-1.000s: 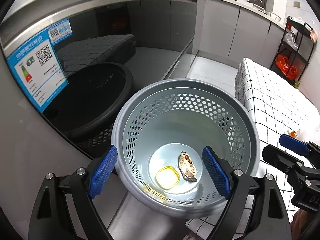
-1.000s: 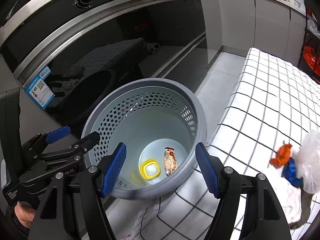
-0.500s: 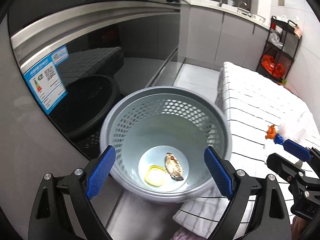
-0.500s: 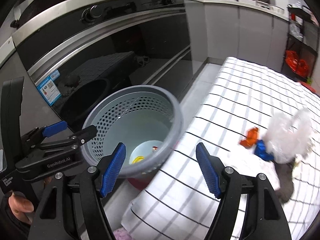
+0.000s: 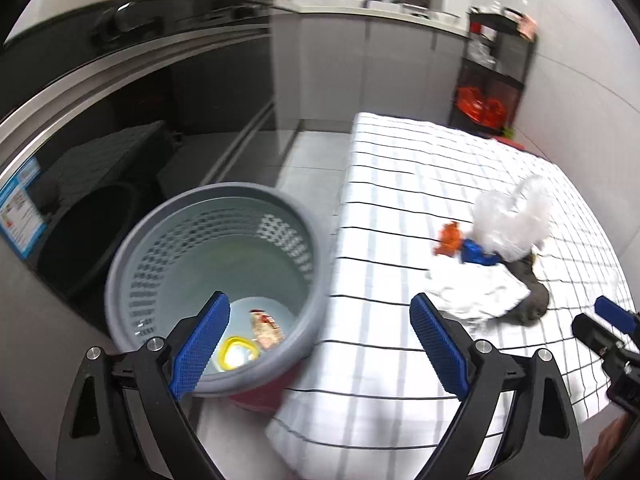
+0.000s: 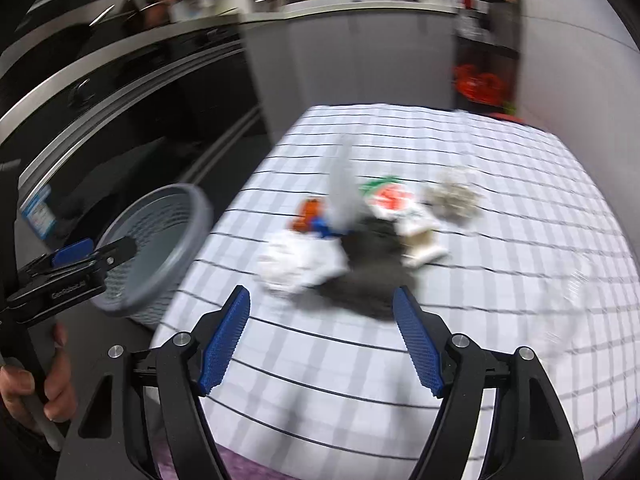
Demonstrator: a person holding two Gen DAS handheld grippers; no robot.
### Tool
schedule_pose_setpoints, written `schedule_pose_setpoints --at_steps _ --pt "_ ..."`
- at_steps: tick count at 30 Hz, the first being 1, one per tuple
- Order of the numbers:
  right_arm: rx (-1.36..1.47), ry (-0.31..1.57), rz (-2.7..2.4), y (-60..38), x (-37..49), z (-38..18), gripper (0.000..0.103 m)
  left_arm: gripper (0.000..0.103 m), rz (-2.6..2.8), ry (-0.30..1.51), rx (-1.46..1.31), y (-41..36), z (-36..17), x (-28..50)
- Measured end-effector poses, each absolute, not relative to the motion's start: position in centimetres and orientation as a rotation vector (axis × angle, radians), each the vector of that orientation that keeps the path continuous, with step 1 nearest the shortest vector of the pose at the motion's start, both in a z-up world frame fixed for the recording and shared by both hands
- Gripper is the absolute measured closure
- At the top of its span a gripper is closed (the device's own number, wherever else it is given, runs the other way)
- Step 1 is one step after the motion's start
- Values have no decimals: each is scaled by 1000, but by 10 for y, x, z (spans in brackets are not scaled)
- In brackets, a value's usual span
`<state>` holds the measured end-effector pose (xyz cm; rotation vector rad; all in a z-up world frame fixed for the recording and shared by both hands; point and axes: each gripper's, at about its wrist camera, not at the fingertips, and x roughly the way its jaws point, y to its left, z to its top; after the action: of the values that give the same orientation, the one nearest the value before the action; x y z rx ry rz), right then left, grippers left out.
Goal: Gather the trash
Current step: 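Move both grippers back toward the table items, then grasp the clear plastic cup with the right gripper while the left grasps the white tissue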
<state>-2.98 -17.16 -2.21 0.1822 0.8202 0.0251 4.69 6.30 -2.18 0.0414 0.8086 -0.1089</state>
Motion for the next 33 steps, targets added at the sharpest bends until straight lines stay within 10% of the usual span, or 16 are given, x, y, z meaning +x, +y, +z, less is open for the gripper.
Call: schedule_pose_setpoints --at_steps 33 --pt "449 940 -343 -347 -21 -91 31 11 -170 878 155 -42 -68 65"
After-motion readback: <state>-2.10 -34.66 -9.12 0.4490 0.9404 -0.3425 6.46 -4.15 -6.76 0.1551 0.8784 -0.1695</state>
